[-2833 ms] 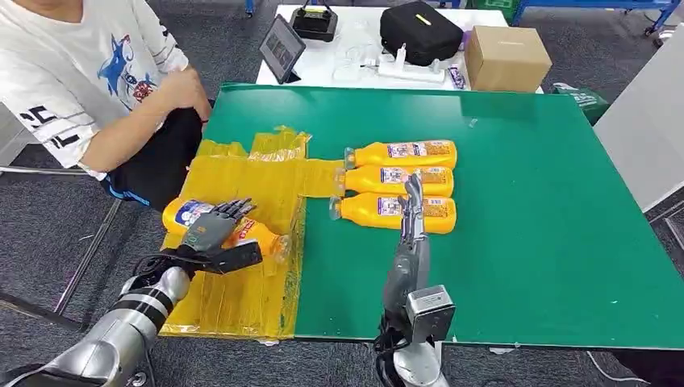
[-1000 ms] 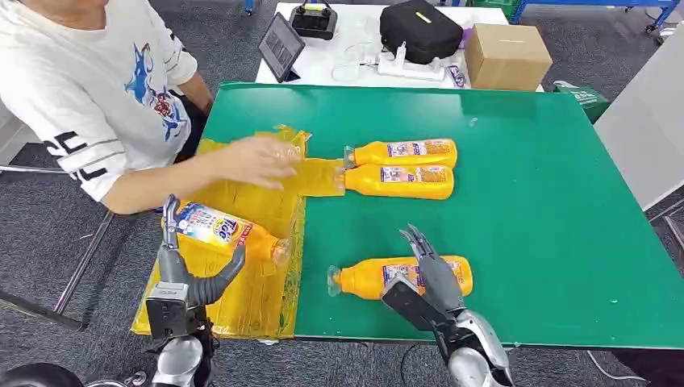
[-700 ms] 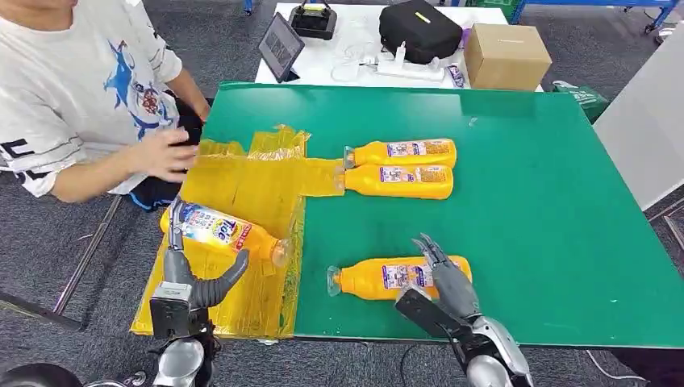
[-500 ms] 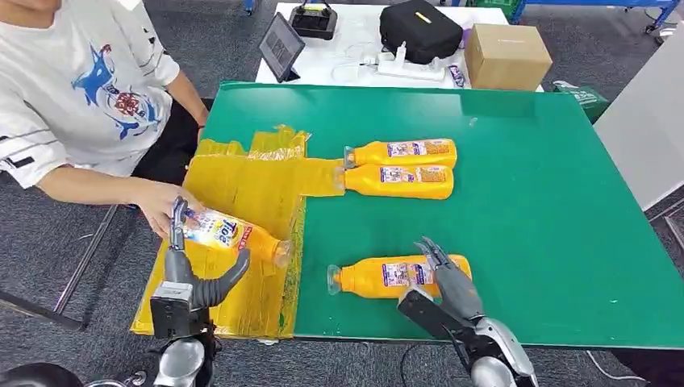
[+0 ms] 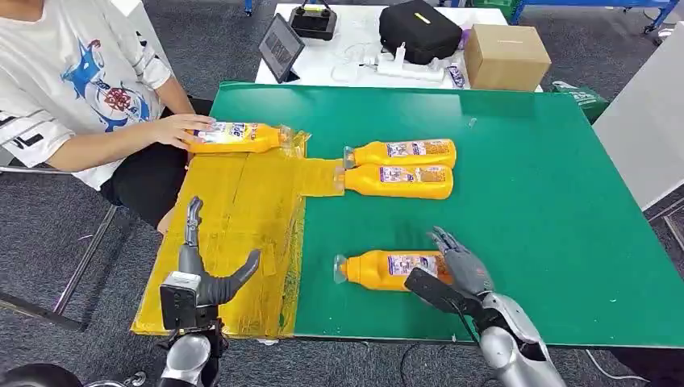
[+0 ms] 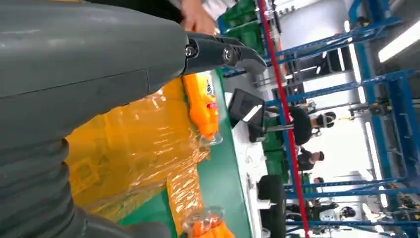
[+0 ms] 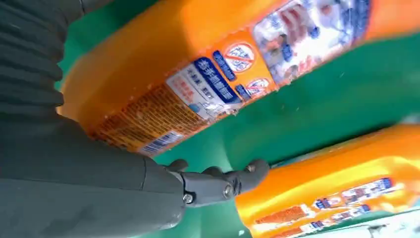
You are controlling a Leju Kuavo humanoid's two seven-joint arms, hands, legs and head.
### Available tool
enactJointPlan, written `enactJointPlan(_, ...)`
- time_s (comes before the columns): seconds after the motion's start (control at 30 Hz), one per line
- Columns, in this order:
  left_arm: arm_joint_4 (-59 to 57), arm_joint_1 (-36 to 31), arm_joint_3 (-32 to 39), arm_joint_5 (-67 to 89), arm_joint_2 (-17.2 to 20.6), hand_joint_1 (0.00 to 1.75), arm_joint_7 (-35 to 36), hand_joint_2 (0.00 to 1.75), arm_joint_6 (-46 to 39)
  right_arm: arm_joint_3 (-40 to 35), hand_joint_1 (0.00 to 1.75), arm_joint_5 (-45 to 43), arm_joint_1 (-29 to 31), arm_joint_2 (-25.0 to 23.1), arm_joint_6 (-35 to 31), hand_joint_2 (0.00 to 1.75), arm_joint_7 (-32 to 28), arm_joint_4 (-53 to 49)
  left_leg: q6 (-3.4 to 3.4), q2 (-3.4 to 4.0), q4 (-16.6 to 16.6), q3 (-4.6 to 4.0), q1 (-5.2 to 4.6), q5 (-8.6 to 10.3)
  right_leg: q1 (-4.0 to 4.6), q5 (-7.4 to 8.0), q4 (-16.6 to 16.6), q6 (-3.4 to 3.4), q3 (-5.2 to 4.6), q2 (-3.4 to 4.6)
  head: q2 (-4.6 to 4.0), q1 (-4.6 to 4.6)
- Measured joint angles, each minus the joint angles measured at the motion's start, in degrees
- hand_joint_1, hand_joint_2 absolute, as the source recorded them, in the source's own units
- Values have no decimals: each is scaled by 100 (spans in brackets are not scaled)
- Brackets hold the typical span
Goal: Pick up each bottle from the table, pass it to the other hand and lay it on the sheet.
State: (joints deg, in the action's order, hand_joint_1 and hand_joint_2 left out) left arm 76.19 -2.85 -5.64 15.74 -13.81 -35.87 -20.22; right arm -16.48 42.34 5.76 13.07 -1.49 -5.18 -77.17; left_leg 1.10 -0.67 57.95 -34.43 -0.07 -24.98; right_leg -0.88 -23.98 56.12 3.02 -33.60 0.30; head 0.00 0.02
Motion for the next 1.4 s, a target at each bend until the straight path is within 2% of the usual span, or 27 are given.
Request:
enactJointPlan(0.17, -135, -46, -2, -9, 0, 0, 4, 175, 2, -7, 0, 72, 344, -33, -42, 175, 11, 476, 0, -1, 1, 1, 0, 0, 0, 0, 0, 0, 2, 0, 0, 0)
enactJointPlan(0.67, -354, -137, 11, -74, 0, 0, 48, 175, 70, -166, 0, 457, 685, -225, -208, 175, 39, 1014, -1, 18, 0, 4, 3, 1, 5, 10, 1, -15, 0, 3, 0, 0)
enactJointPlan(0.8, -420, -160, 15, -83, 0, 0, 48, 175, 131, -273, 0, 233, 808, -251, 75, 175, 35, 1149, -1, 18, 0, 6, 3, 1, 5, 10, 1, -15, 0, 3, 0, 2)
enactJointPlan(0.87, -470, -194, 13, -127, 0, 0, 48, 175, 181, -299, 3, -165, 900, -214, 458, 175, 35, 1221, -1, 25, 1, 13, 3, 0, 5, 10, -1, -15, 1, 9, 0, 2)
enactJointPlan(0.9, -500, -222, 13, -140, 0, 0, 48, 175, 190, -323, 30, -320, 930, -168, 611, 175, 44, 1256, -1, 26, 1, 15, 3, 0, 5, 10, -1, -15, 5, 9, 0, -2)
enactJointPlan(0.93, -527, -247, 11, -160, 0, 0, 48, 175, 190, -339, 87, -451, 928, -131, 689, 175, 52, 1291, -1, 22, 1, 16, 3, -1, 5, 10, -1, -15, 6, 8, 0, 4)
enactJointPlan(0.97, -557, -263, 11, -188, 0, 0, 48, 175, 190, -354, 129, -555, 933, -92, 730, 175, 57, 1317, -1, 21, 1, 17, 3, -1, 5, 10, -1, -15, 8, 8, 0, 0)
enactJointPlan(1.1, -645, -300, 11, -227, 0, 0, 46, 175, 190, -378, 140, -767, 933, -17, 754, 175, 127, 1337, -1, 24, 1, 26, 4, -2, 6, 10, -2, -15, 13, 9, 0, 2)
enactJointPlan(1.27, -743, -327, -9, -273, 0, 0, 48, 175, 227, -426, 138, -929, 921, 31, 756, 175, 205, 1337, -2, 24, 1, 41, 6, -2, 8, 10, -3, -15, 27, 9, 0, 2)
enactJointPlan(1.3, -763, -332, -17, -302, 0, 0, 59, 175, 243, -433, 147, -947, 916, 42, 754, 175, 208, 1337, -2, 24, 1, 44, 6, -2, 8, 9, -3, -15, 28, 9, 0, -2)
enactJointPlan(1.4, -835, -343, -24, -363, 0, 0, 116, 175, 297, -452, 159, -984, 857, 90, 761, 175, 210, 1328, -1, 22, 1, 46, 6, -3, 7, 9, -3, -15, 33, 9, 0, 0)
